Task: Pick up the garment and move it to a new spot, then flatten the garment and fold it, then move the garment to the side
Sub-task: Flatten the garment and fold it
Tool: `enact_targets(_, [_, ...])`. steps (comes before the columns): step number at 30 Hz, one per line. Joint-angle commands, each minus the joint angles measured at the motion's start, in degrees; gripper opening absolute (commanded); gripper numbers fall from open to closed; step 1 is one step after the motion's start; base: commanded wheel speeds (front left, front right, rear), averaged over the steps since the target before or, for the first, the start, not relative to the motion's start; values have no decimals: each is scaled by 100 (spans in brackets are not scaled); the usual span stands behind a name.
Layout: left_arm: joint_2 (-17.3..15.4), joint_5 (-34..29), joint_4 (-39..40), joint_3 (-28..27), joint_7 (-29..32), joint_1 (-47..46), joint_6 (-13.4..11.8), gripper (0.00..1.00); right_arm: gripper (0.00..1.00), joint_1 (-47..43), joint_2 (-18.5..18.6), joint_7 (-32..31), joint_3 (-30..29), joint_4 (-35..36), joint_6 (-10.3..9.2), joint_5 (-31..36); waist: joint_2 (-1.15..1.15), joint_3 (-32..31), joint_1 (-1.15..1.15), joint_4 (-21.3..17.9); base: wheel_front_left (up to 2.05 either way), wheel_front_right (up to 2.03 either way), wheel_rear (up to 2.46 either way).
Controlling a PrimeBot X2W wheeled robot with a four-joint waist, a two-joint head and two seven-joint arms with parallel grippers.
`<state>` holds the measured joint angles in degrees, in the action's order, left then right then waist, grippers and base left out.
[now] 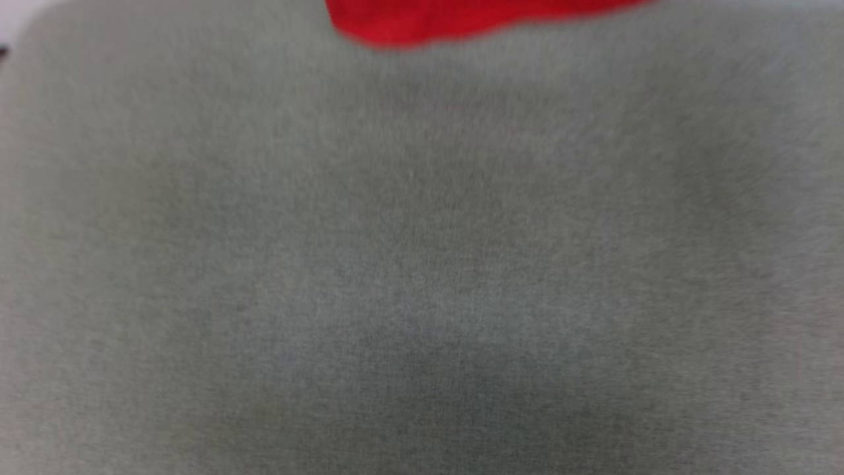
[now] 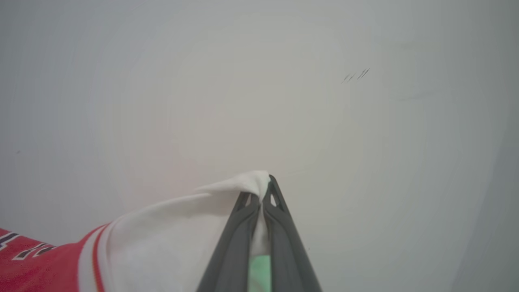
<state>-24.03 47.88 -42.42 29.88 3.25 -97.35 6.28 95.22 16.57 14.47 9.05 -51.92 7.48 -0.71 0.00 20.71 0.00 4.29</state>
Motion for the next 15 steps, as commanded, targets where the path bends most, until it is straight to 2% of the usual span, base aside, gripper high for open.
enact_targets(1, [66,35,-70,-39,-188,-127,53,0,0,87,17,45,-48,37,3,219,0,1308,0,230,0,0,0])
enact_targets(5, [145,135,-281,-12,-740,-127,117,0,0,-61,-1,72,-134,261,3,750,0,1743,0,360,0,0,0])
enact_targets(8, [216,260,-403,159,-998,77,122,0,0,-366,-55,65,-301,287,2,884,0,1926,0,435,0,0,0])
enact_targets(12, [208,525,-491,438,-1203,348,126,0,0,-717,-165,67,-428,194,2,887,0,1888,0,496,0,0,0])
enact_targets(15, [248,819,-582,649,-1110,583,127,0,0,-1000,-219,67,-387,110,2,770,0,1709,0,514,0,0,0])
